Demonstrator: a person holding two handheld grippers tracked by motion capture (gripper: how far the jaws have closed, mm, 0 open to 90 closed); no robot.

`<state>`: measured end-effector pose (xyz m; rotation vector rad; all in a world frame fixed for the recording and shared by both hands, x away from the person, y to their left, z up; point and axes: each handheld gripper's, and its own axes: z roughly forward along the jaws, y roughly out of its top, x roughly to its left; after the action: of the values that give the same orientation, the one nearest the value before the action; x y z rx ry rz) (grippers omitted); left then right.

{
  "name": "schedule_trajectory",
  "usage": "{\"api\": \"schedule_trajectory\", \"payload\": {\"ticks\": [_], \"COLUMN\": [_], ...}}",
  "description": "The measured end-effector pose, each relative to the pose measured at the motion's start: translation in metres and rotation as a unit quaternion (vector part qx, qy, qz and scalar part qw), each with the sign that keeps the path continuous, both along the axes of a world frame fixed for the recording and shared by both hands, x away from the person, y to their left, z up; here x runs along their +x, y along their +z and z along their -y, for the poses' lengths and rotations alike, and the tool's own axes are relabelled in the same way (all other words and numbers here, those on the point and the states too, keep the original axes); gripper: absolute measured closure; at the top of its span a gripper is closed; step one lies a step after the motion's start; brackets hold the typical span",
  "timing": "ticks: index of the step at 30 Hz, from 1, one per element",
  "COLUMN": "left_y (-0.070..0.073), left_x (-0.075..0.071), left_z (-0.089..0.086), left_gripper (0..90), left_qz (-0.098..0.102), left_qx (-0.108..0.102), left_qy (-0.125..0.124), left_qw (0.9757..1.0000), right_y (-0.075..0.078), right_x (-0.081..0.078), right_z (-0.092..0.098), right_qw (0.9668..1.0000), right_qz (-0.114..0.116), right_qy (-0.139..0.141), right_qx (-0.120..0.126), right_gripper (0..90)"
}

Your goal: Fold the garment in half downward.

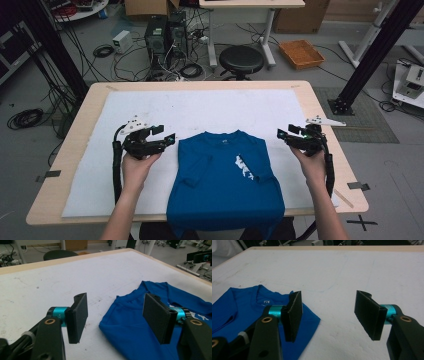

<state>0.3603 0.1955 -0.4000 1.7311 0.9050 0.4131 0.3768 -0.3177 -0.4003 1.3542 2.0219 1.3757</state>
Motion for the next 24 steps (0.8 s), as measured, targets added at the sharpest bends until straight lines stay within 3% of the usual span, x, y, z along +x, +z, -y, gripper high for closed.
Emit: {"api": "schedule_trajectory", "payload": {"ticks": [5,9,15,24], "left_y": [-0.007,-0.011,-0.016,-0.034], "left_x": [0.011,0.024,0.042,0.061], "left_z": [0.005,0.015,0.04,0.058], "left_gripper": [42.5,44.9,46.5,47.5], "left_qz": [-0.011,-0.048,-0.061,-0.095], "left_qx": [0.006,-0.002,0.038,0.075], "left_qy": [0.005,-0.002,-0.026,-0.032], "left_qw": [0.9999,0.9988,0.9971,0.9921], "right_y": [-0.006,-0.012,-0.025,-0.036], "right_x": [0.008,0.016,0.031,0.047], "right_z": [-0.015,-0.025,-0.041,-0.073], "right_qw": [0.9998,0.9995,0.9983,0.9911], "right_qz": [-0.004,-0.014,-0.042,-0.068], "right_qy": [0.017,0.024,0.03,0.043], "right_qx": [-0.007,-0.013,-0.03,-0.106], "right_gripper": [41.4,46.1,53.5,65.2]}}
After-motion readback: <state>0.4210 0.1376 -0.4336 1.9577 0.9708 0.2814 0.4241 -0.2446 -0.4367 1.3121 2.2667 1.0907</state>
